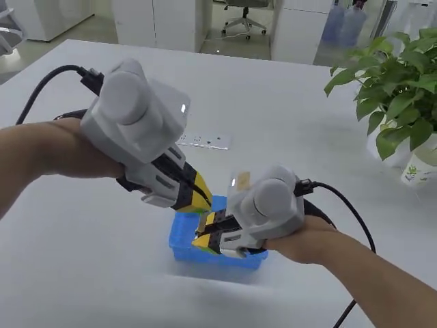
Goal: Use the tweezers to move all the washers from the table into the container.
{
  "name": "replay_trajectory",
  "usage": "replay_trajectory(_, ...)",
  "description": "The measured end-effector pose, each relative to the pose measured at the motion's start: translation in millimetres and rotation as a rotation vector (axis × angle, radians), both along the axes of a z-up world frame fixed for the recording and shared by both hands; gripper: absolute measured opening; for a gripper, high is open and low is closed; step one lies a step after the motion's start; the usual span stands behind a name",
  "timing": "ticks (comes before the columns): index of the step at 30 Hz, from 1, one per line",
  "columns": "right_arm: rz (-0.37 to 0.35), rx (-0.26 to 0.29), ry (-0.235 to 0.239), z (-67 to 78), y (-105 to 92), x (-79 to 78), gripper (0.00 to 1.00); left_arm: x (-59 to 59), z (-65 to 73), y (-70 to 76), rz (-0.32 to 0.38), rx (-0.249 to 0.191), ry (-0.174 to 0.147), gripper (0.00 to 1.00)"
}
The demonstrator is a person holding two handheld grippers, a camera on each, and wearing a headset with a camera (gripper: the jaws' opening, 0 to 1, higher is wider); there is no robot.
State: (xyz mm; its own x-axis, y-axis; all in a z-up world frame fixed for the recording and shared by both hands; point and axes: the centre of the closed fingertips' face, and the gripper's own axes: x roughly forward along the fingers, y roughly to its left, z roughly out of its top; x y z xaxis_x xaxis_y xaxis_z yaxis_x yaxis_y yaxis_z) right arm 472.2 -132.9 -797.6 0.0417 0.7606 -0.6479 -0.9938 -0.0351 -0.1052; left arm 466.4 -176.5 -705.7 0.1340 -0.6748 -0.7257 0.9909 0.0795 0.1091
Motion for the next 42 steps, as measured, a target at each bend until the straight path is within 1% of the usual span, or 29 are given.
replay_trajectory(4, -0.015, 0.003, -0.008, 0.5, -3.9, 12.9, 0.11, 11.2, -0.2, -3.8, -0.006, 0.002, -0.010, 0.05)
replay_trajectory(7, -0.022, 0.001, -0.015, -2.6, -6.9, 20.8, 0.11, 17.9, -3.3, -6.6, -0.006, 0.002, -0.016, 0.05)
replay_trajectory(14, -0.029, -0.011, -0.022, -18.2, -13.5, 36.1, 0.11, 31.5, -18.3, -9.9, -0.003, 0.012, -0.021, 0.05)
replay_trajectory(18, -0.037, -0.021, -0.012, -28.8, -18.0, 43.4, 0.11, 39.4, -29.0, -10.8, 0.001, 0.020, -0.026, 0.05)
replay_trajectory(21, -0.040, -0.027, 0.000, -36.2, -20.1, 46.8, 0.11, 43.6, -36.3, -11.4, 0.005, 0.021, -0.022, 0.05)
replay_trajectory(31, -0.030, -0.059, 0.029, -58.8, -22.0, 51.6, 0.11, 50.4, -56.9, -11.5, 0.018, 0.026, 0.008, 0.05)
replay_trajectory(36, -0.022, -0.072, 0.040, -65.3, -21.9, 51.1, 0.11, 51.2, -64.4, -11.7, 0.024, 0.029, 0.019, 0.05)
replay_trajectory(42, -0.015, -0.089, 0.047, -71.0, -23.4, 49.6, 0.11, 50.8, -69.3, -11.3, 0.025, 0.035, 0.028, 0.05)
